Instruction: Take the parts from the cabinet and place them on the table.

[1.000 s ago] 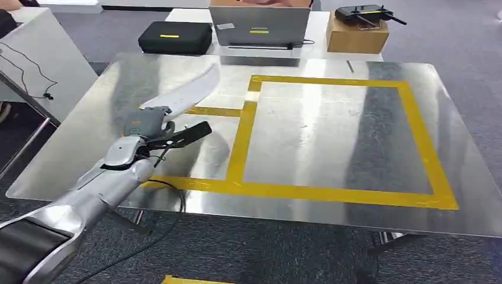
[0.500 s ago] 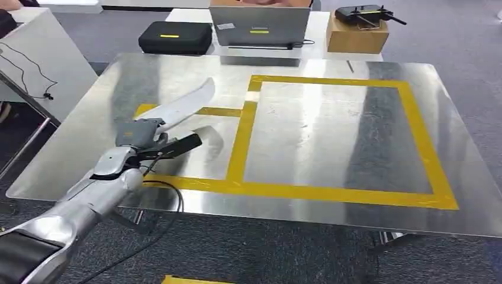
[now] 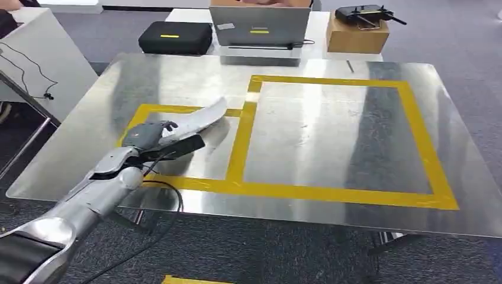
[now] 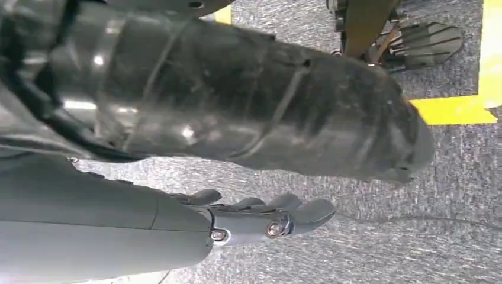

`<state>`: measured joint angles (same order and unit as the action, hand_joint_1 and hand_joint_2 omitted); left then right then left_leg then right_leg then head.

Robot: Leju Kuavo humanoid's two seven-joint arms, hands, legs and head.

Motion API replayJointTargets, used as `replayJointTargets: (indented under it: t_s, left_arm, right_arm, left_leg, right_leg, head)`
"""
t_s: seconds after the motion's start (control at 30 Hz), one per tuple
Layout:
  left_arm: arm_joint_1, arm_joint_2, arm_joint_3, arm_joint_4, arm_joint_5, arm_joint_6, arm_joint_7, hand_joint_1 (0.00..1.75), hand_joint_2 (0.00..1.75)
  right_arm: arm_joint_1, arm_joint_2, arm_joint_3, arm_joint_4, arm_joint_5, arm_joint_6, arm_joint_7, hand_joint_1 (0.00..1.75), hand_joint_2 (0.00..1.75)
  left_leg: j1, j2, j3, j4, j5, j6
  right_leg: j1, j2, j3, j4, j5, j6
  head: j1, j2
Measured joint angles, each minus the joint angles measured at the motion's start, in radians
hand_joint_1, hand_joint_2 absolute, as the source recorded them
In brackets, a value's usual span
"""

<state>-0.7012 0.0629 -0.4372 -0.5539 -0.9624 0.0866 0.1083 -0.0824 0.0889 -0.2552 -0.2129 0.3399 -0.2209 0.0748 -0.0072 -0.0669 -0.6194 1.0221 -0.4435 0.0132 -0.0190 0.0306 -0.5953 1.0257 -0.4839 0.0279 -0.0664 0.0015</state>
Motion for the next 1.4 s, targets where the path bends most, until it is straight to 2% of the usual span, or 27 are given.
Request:
replayJointTargets:
  t_s: [0.53,0.73,1.0,1.2,1.3,1.33,1.37,1.4]
  left_arm:
    - [-0.014,-0.014,0.015,-0.024,0.019,0.002,0.021,0.00,0.00]
    - [-0.015,-0.015,0.015,-0.039,0.021,0.020,0.021,0.00,0.00]
    - [0.003,-0.012,0.016,-0.100,0.068,0.096,-0.045,0.00,0.00]
    - [0.035,-0.007,0.024,-0.138,0.101,0.159,-0.107,0.00,0.00]
    - [0.052,-0.006,0.037,-0.154,0.121,0.200,-0.141,0.00,0.00]
    - [0.055,-0.006,0.040,-0.159,0.126,0.206,-0.147,0.00,0.00]
    - [0.059,-0.008,0.041,-0.166,0.128,0.209,-0.149,0.00,0.00]
    - [0.060,-0.009,0.042,-0.167,0.130,0.212,-0.153,0.00,0.00]
  right_arm:
    - [0.003,0.000,-0.025,0.000,0.005,0.000,-0.001,0.00,0.00]
    - [0.005,0.000,-0.036,0.000,0.010,0.000,-0.005,0.00,0.00]
    - [0.009,0.000,-0.044,0.000,0.021,0.000,-0.007,0.00,0.00]
    - [0.009,0.002,-0.049,0.000,0.030,0.000,-0.005,0.00,0.00]
    - [0.009,0.005,-0.051,0.000,0.035,0.000,-0.005,0.00,0.00]
    - [0.008,0.005,-0.051,0.000,0.036,0.000,-0.005,0.00,0.00]
    - [0.009,0.005,-0.051,0.000,0.037,0.000,-0.005,0.00,0.00]
    - [0.009,0.005,-0.052,0.000,0.039,-0.001,-0.005,0.00,0.00]
  left_leg:
    - [0.000,0.000,0.000,0.000,0.000,0.000]
    - [0.000,0.000,0.000,0.000,0.000,0.000]
    - [-0.005,0.000,0.000,0.001,-0.001,0.002]
    - [-0.007,0.000,-0.002,0.011,-0.007,0.012]
    - [-0.010,0.000,-0.002,0.014,-0.010,0.020]
    - [-0.005,0.001,0.002,0.002,-0.005,0.027]
    - [0.002,0.008,0.009,-0.009,0.008,0.030]
    - [0.004,0.009,0.012,-0.013,0.009,0.033]
  right_leg:
    - [0.000,0.000,0.000,0.000,0.000,0.000]
    - [0.000,0.000,0.000,0.000,0.000,0.000]
    - [-0.003,0.000,0.001,-0.001,0.000,0.001]
    - [-0.005,0.000,0.003,-0.001,-0.001,0.008]
    - [-0.008,0.001,0.007,-0.006,-0.001,0.018]
    - [-0.005,0.001,0.009,-0.009,-0.001,0.024]
    - [-0.006,-0.005,0.000,0.003,-0.012,0.024]
    - [0.000,-0.016,-0.012,0.033,-0.043,0.024]
  head:
    - [0.000,0.000]
    - [0.000,0.000]
    - [0.000,0.000]
    - [0.000,0.000]
    - [0.000,0.000]
    - [0.000,0.000]
    - [0.000,0.000]
    - [0.003,0.000]
